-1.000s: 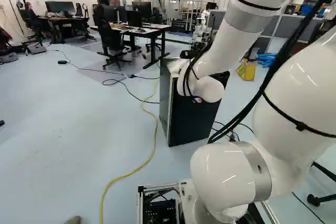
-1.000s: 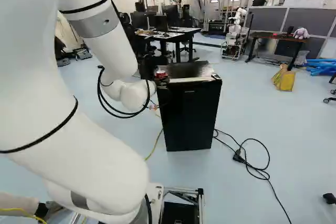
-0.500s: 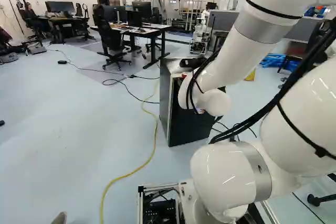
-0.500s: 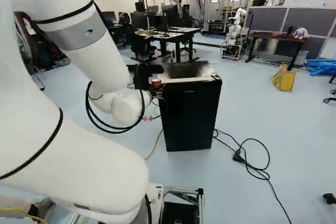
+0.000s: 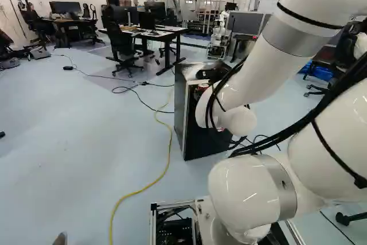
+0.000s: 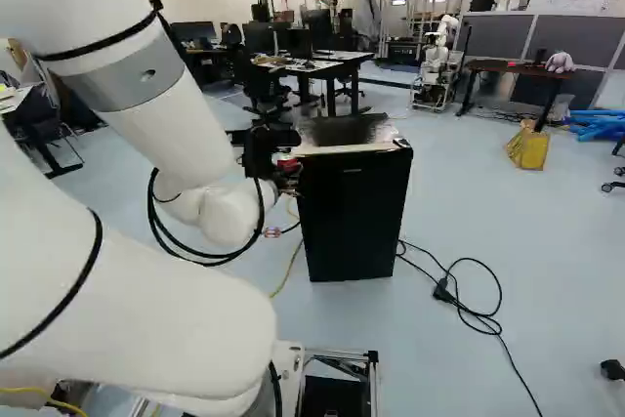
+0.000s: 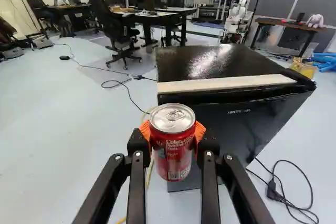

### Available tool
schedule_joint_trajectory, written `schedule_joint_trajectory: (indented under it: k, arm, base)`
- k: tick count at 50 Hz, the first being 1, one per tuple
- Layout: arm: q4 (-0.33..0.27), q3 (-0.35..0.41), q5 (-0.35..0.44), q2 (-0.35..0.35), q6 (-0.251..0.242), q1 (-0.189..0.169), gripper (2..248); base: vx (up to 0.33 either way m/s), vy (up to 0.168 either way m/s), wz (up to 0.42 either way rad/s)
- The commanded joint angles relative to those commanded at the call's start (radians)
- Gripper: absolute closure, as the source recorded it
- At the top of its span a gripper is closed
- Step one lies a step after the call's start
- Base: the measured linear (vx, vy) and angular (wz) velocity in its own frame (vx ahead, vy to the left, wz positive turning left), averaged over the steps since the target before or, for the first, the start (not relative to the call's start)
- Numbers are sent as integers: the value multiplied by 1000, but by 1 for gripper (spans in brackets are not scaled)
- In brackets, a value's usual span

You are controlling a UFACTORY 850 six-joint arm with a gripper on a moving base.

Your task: Grab a drink from the fridge

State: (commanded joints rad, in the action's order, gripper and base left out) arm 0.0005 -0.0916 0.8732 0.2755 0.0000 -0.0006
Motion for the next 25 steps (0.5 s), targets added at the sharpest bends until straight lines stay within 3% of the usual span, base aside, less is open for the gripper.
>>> schedule_joint_trajectory:
  k: [25]
  arm:
    - [-1,4,-1,4,0,1,153]
  base:
    - [0,0,0]
